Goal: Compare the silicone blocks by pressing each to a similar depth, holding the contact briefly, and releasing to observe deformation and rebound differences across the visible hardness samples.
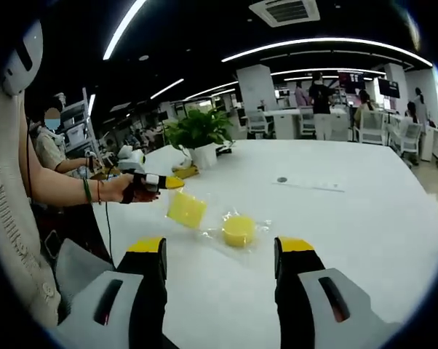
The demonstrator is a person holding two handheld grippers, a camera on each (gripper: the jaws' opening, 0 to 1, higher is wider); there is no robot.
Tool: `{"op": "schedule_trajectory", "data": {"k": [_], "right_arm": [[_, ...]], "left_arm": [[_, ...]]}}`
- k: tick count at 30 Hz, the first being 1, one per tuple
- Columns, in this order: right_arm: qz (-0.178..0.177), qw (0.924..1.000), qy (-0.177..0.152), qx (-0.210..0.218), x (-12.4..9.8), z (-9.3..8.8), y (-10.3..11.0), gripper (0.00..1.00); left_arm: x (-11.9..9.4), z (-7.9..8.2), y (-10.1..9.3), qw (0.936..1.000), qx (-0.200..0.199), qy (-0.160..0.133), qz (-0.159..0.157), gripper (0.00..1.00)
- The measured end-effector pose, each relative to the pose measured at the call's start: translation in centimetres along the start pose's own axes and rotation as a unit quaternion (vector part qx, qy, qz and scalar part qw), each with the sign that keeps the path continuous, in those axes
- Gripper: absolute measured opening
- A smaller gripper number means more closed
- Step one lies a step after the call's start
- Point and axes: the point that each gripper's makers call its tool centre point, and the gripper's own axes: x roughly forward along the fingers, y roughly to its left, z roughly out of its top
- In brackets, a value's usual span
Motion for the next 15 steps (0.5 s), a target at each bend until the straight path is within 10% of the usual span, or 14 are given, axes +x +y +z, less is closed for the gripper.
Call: {"op": "schedule_trajectory", "data": {"k": [15], "right_arm": [[0.023,0.9989,-0.034,-0.023,-1.7,1.7,1.2,0.57]], "left_arm": [[-2.4,0.0,-4.8,0.9993,0.035,0.01,0.002,0.0]]}}
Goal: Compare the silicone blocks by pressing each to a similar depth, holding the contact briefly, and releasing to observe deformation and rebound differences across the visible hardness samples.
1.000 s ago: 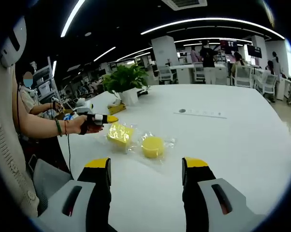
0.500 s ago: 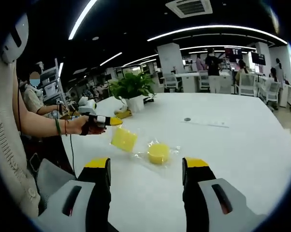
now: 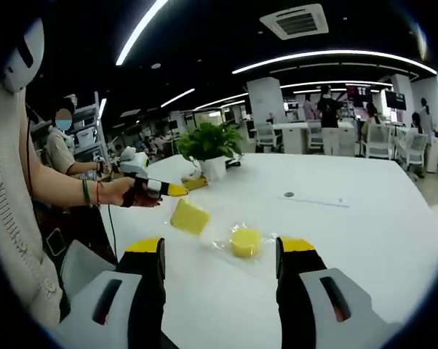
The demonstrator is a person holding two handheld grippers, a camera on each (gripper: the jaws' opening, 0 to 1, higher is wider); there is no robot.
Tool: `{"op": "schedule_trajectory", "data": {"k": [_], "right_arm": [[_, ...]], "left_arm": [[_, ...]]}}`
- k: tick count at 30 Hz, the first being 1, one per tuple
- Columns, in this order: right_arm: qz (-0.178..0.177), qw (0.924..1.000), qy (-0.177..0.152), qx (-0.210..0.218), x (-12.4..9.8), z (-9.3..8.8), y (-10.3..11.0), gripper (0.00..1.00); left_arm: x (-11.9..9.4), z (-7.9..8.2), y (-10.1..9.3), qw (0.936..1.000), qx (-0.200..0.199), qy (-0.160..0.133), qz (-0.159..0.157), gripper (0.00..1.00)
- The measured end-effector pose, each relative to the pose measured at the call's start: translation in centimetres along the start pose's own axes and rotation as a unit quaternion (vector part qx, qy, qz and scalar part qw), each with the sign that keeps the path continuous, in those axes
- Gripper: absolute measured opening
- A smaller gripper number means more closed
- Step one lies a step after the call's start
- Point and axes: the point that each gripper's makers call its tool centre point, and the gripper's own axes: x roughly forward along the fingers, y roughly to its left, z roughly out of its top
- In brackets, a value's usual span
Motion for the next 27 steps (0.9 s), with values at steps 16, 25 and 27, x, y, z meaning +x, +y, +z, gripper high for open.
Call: {"op": "schedule_trajectory", "data": {"k": [16,25,27], "right_arm": [[0.041,0.9986,-0.011,-0.032,-0.3,1.8,1.3,0.64],[0.071,0.9956,-0.004,-0.061,0.1,3.3,1.9,0.67],[0.079,0.9949,0.0,-0.063,0.4,3.7,2.1,0.69]], "left_arm": [[-1.9,1.7,-5.5,0.9948,0.095,0.024,-0.03,0.0],[-2.2,2.5,-10.1,0.9878,0.138,0.031,-0.065,0.0],[-2.3,2.7,-10.8,0.9865,0.144,0.03,-0.072,0.0]]}}
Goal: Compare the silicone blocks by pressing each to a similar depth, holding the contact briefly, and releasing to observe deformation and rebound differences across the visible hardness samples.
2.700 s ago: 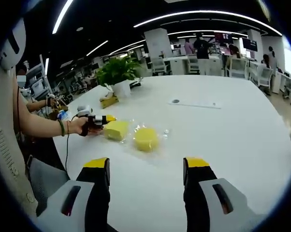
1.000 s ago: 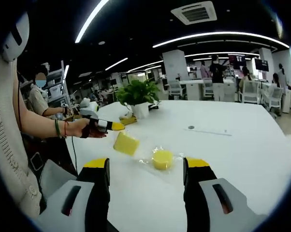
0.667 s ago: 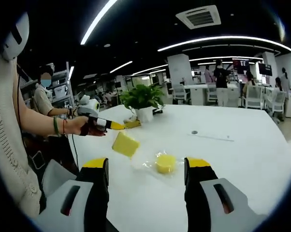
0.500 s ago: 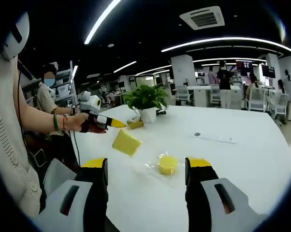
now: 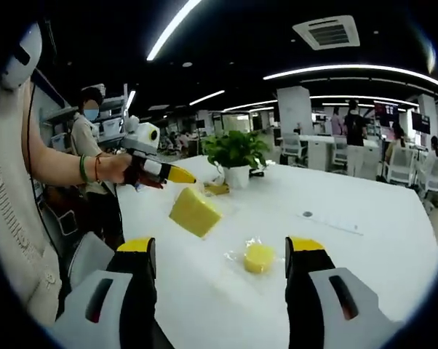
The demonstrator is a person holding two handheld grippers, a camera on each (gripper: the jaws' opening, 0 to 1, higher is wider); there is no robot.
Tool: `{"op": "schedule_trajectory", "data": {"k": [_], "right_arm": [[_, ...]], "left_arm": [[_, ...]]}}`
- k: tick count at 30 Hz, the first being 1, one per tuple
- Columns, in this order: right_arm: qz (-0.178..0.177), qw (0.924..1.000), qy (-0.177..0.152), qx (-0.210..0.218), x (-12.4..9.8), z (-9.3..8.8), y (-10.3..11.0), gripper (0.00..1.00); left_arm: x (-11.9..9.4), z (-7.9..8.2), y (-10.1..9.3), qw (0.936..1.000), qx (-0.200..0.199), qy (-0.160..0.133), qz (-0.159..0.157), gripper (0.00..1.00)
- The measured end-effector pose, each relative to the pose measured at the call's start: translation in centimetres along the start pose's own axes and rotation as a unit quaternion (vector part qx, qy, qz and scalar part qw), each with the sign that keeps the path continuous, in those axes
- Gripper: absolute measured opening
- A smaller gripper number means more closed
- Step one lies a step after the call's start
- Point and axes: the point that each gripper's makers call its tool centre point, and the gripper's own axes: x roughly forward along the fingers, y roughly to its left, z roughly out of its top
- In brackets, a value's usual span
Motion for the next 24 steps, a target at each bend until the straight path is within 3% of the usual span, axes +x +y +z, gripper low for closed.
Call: {"op": "schedule_trajectory", "data": {"k": [12,24], "right_arm": [[0.072,0.9952,0.028,-0.06,2.8,2.0,1.8,0.69],[0.144,0.9799,0.083,-0.11,6.7,1.9,3.0,0.68]], "left_arm": [[0.2,0.6,-3.1,0.9984,0.046,0.018,-0.03,0.0],[0.8,0.5,-5.5,0.9943,0.072,0.037,-0.07,0.0]]}}
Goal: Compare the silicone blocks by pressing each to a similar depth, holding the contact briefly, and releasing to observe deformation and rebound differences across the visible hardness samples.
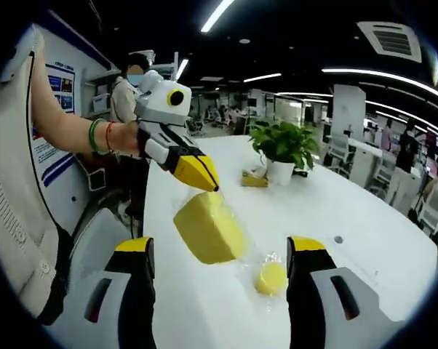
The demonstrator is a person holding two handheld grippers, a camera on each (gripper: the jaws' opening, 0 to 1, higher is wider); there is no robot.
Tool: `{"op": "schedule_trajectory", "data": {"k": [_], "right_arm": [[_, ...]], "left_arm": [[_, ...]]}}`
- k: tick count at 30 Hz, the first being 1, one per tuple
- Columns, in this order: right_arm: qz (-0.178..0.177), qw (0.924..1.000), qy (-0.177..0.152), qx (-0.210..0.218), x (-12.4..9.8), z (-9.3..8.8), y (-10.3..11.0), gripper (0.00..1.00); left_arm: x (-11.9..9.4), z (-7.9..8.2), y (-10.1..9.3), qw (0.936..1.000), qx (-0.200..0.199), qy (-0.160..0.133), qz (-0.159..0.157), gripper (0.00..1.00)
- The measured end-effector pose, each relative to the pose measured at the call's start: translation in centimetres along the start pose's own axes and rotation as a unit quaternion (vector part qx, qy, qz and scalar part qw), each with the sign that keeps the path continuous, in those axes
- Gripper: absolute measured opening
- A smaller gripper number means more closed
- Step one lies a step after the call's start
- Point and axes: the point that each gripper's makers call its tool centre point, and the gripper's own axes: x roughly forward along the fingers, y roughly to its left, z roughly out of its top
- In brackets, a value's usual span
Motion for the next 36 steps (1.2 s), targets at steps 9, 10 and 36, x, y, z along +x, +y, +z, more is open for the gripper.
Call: {"op": "schedule_trajectory", "data": {"k": [9,10,36], "right_arm": [[0.049,0.9978,0.04,-0.023,2.9,-0.8,0.1,0.65],[0.052,0.9976,0.041,-0.024,3.1,-0.9,-0.1,0.65],[0.108,0.9913,0.073,-0.016,6.6,-2.4,-0.5,0.48]], "left_arm": [[0.5,0.5,-1.0,0.9995,0.017,0.011,-0.023,0.0],[0.6,0.5,-1.0,0.9995,0.017,0.012,-0.025,0.0],[1.8,1.7,-1.4,0.9958,0.062,0.023,-0.064,0.0]]}}
